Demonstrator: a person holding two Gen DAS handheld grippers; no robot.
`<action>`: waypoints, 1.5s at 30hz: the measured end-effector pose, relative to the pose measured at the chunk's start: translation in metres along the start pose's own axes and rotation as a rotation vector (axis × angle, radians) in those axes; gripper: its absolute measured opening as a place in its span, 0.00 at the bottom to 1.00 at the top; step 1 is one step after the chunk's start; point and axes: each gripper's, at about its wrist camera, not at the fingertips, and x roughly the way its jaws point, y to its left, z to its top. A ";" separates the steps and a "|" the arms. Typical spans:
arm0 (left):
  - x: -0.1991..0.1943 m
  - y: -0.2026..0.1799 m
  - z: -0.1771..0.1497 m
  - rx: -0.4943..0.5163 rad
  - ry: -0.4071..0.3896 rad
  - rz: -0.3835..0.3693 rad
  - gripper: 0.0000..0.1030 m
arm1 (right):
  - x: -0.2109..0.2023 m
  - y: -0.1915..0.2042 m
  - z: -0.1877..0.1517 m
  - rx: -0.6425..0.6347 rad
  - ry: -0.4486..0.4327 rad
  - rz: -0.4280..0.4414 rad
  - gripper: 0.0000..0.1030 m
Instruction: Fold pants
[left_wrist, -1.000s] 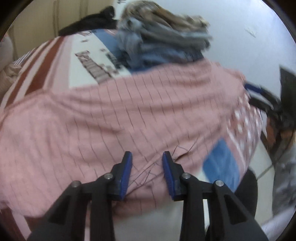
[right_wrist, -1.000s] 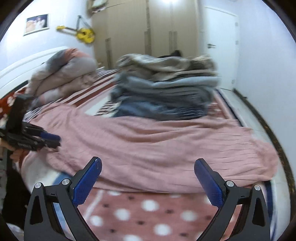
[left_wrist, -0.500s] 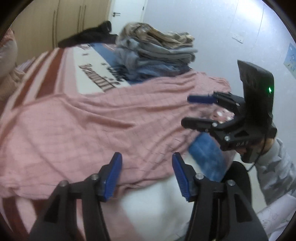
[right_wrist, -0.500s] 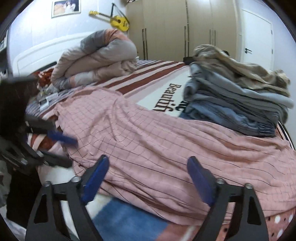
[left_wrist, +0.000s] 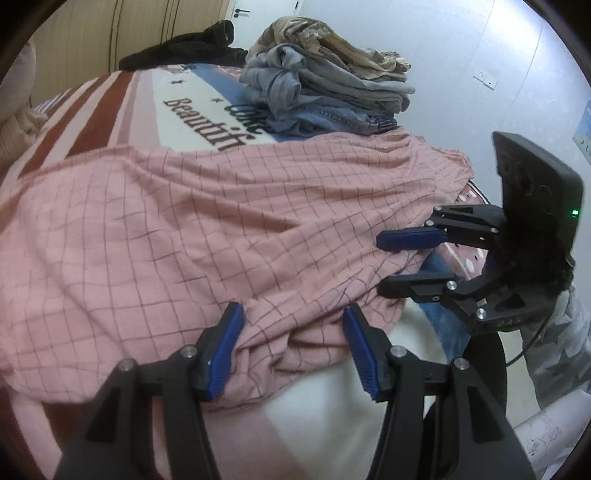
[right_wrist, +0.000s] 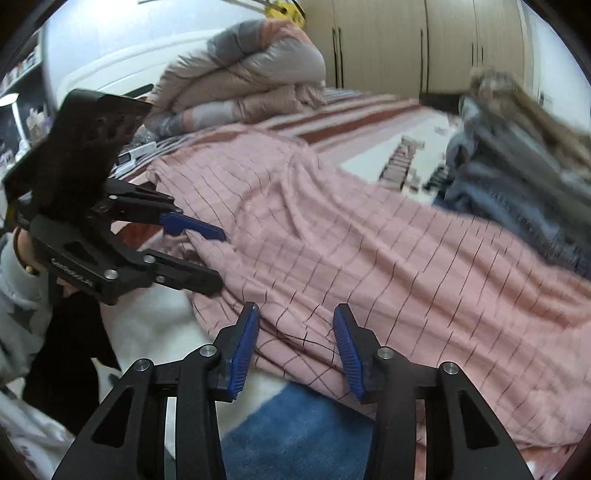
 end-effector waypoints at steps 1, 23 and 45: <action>-0.001 0.000 -0.004 0.000 0.002 -0.011 0.50 | 0.002 0.001 -0.003 -0.001 0.015 0.007 0.36; 0.017 0.044 0.077 -0.043 -0.063 0.169 0.62 | -0.005 -0.061 0.043 0.129 -0.077 -0.171 0.45; 0.007 0.046 0.084 -0.010 -0.114 0.237 0.67 | -0.025 -0.145 0.028 0.279 -0.089 -0.335 0.73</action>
